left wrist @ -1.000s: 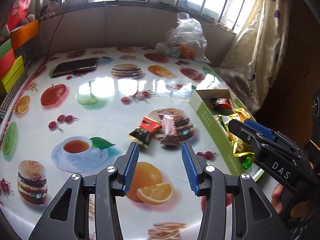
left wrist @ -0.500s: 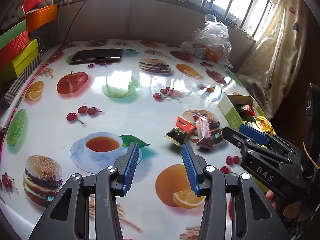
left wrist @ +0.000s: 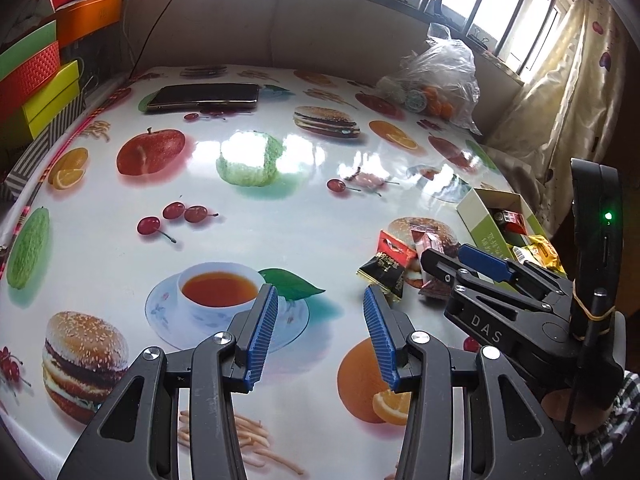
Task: Organize snacks
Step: 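Grasp a white-and-red milk candy bar with the right gripper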
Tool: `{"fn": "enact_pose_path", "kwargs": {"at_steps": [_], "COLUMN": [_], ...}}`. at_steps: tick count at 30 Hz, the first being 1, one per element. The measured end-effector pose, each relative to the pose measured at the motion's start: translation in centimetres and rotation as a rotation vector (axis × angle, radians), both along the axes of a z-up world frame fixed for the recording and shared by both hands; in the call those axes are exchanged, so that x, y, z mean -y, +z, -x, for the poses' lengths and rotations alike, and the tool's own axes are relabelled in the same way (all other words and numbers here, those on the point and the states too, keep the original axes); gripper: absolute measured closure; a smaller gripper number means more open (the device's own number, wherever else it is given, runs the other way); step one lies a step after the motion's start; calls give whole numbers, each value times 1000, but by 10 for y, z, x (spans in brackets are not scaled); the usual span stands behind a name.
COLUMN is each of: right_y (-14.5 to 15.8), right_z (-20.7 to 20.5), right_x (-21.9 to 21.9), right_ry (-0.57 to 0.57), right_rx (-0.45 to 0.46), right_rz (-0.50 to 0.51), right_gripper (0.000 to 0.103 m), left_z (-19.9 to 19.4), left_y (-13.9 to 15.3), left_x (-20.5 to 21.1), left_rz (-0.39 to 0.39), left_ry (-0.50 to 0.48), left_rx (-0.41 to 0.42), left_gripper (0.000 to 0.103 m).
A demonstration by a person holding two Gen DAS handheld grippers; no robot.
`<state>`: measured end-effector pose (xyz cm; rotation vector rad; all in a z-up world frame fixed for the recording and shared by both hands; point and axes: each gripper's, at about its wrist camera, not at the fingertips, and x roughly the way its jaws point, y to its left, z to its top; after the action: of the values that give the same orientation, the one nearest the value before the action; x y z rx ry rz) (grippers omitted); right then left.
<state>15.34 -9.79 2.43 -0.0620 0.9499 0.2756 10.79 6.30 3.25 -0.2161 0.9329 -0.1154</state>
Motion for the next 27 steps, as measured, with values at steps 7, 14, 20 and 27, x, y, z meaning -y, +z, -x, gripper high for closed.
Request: {"fn": "enact_pose_path", "kwargs": {"at_steps": [7,14,20,27], "right_y": [-8,-10,-8,10], "right_z": [-3,-4,-1,9], "right_x": [-4,-3,0,11], "right_ry": [4,6,0,-14], "right_rx": [-18,-14,-8,25], "right_rz": [-9,-8,-25,-66], "right_gripper": [70,82,83,83], "left_z": [-7,-13,-18,-26], "left_y": [-4,-7,-8,-8], "left_x": [0,5,12,21], "left_rz": [-2,-6,-6,20], "left_ry": [-7,-21,-50,-95], "left_rx": [-10,-20,-22,-21], "left_gripper": [57,57,57,57]}}
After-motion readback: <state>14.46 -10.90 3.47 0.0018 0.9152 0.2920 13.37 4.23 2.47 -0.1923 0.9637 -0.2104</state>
